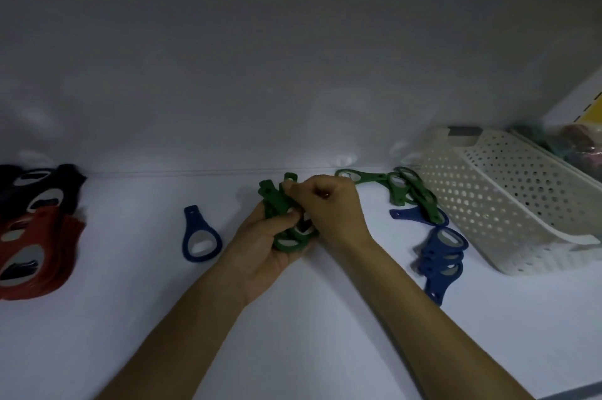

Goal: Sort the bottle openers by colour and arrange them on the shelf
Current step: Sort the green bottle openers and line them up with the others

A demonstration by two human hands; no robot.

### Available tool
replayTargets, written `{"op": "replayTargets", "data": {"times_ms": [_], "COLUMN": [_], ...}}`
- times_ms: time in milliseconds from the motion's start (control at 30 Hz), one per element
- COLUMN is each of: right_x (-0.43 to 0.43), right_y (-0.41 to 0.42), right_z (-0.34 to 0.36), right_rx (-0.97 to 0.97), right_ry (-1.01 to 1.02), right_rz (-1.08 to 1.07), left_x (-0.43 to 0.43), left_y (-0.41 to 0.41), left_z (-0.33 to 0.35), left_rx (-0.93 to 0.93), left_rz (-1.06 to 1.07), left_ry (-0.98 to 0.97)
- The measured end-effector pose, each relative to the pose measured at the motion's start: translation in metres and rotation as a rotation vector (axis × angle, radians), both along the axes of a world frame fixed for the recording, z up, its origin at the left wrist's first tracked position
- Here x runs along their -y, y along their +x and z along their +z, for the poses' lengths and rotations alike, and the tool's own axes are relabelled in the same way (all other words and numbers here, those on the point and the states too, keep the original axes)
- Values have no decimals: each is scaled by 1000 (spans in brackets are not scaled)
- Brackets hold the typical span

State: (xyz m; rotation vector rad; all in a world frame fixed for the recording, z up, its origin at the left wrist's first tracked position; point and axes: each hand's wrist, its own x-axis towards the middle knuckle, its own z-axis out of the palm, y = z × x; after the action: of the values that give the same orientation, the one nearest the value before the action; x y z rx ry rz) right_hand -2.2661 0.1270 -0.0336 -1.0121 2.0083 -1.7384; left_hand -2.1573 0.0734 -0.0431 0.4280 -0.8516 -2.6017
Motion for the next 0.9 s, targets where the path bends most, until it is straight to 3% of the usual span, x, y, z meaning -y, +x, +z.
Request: {"op": "replayTargets", "data": {"times_ms": [67, 100, 167, 200, 267, 400, 600, 700, 800, 867, 900], "right_x": [0, -1, -5, -8, -12, -10, -11, -12, -16, -18, -19], "right_y": [-8, -16, -37, -45, -54, -50, -44, -32, -20, -6, 6], "right_z": [1, -1, -9, -13, -20, -19, -9, 1, 10, 10, 10], "right_rx": [-12, -121, -600, -730, -758, -879, -1004, -1180, -1088, -1021, -872], "right_ry": [-14, 20, 375, 578, 805, 661, 791, 615, 38, -147, -168], "right_rz": [-43, -111, -279, -286, -225, -228, -128, -158, -297, -155, -15], "left_x": [1, 1, 0, 0, -1, -1, 0, 1, 2, 3, 4], "left_y": [1, 1, 2, 2, 2, 3, 3, 2, 2, 3, 4], "left_z": [0, 0, 0, 0, 1, 2, 4, 3, 2, 2, 3], "left_rx": [-2, 1, 5, 6, 18, 60, 86, 92, 75, 46, 21], "left_rz": [5, 5, 0, 1, 13, 58, 66, 84, 16, -32, -43], "left_ry": [21, 30, 57, 75, 109, 171, 199, 241, 236, 230, 222]}}
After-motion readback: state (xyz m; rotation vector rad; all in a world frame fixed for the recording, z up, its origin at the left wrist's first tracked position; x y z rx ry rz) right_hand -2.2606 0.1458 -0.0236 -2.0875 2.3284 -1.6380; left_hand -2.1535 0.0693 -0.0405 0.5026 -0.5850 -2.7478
